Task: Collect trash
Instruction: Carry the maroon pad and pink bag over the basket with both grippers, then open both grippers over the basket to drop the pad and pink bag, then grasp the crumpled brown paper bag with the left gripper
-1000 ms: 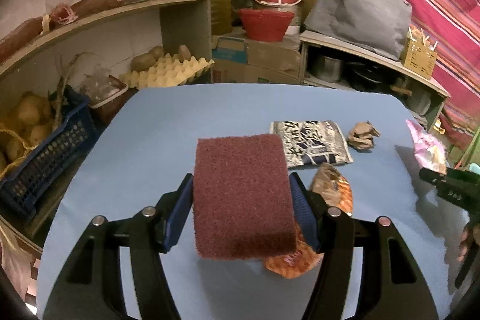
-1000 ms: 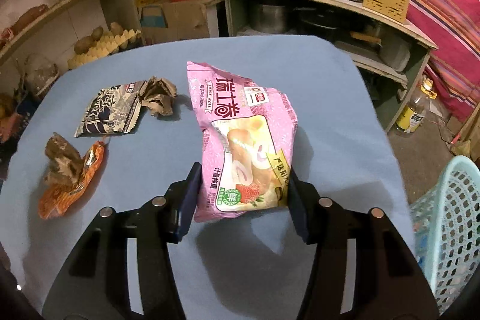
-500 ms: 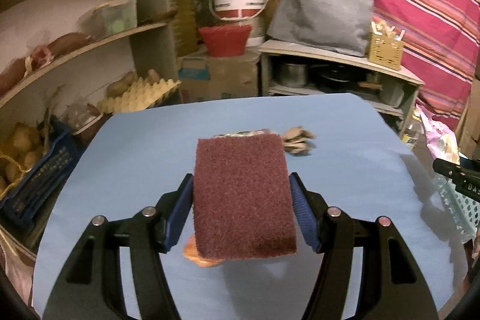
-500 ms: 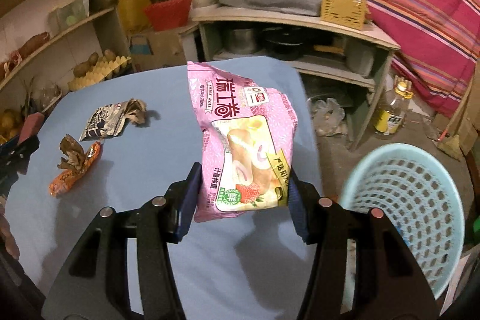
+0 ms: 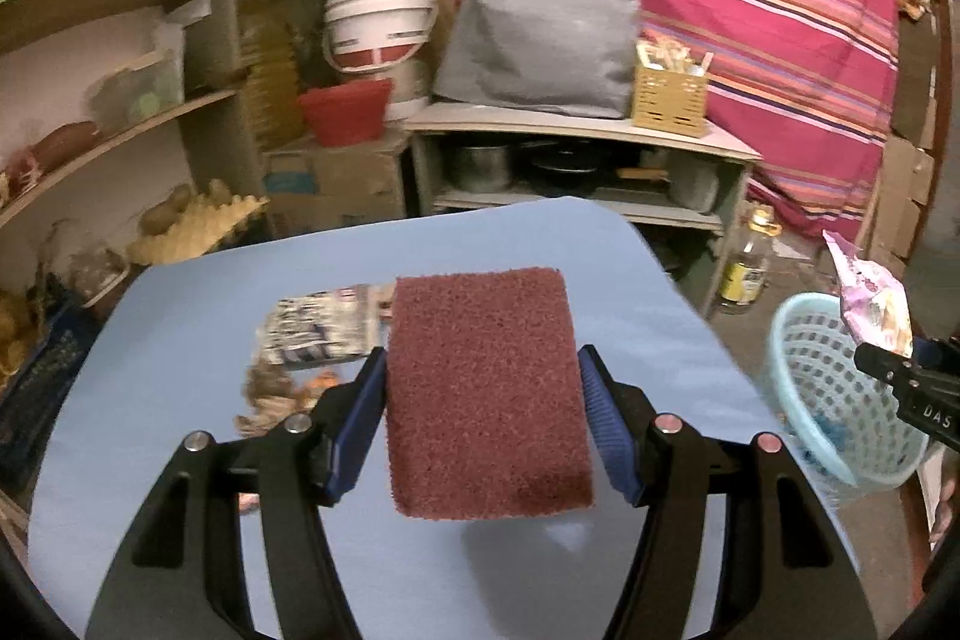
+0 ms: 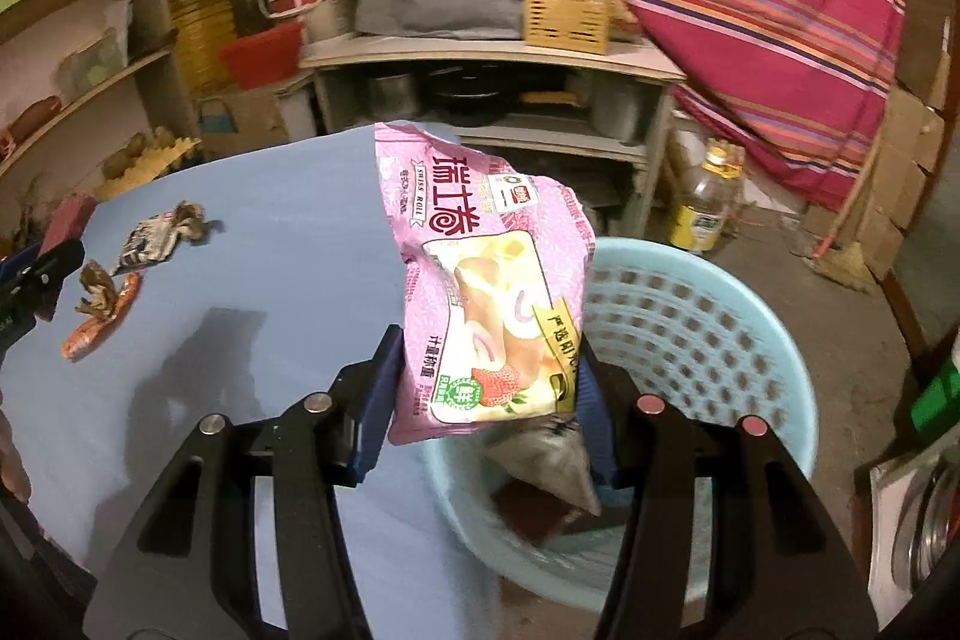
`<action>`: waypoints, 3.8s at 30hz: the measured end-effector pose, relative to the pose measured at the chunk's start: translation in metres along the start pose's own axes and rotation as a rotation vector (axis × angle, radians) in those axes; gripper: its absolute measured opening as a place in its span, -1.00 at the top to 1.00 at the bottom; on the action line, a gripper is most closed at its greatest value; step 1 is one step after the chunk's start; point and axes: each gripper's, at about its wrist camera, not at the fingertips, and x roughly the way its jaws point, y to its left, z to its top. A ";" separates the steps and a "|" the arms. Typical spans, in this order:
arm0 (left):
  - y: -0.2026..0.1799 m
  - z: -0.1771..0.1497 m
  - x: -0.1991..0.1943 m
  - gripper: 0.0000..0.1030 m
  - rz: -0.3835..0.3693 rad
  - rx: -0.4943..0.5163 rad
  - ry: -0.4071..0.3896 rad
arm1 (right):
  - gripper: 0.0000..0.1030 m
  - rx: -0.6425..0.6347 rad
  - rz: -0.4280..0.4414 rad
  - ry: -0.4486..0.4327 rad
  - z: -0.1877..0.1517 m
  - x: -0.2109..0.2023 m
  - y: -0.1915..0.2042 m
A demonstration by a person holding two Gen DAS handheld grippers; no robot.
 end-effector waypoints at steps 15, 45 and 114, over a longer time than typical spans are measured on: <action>-0.132 -0.004 0.029 -0.22 -0.167 0.056 0.037 | -0.04 0.145 -0.111 0.012 -0.032 -0.021 -0.111; -0.204 0.029 0.070 -0.68 -0.277 0.124 0.063 | -0.04 0.255 -0.095 0.039 -0.022 0.017 -0.135; 0.274 -0.009 0.086 0.32 0.156 -0.208 0.091 | -0.91 -0.155 0.074 0.024 0.066 0.159 0.283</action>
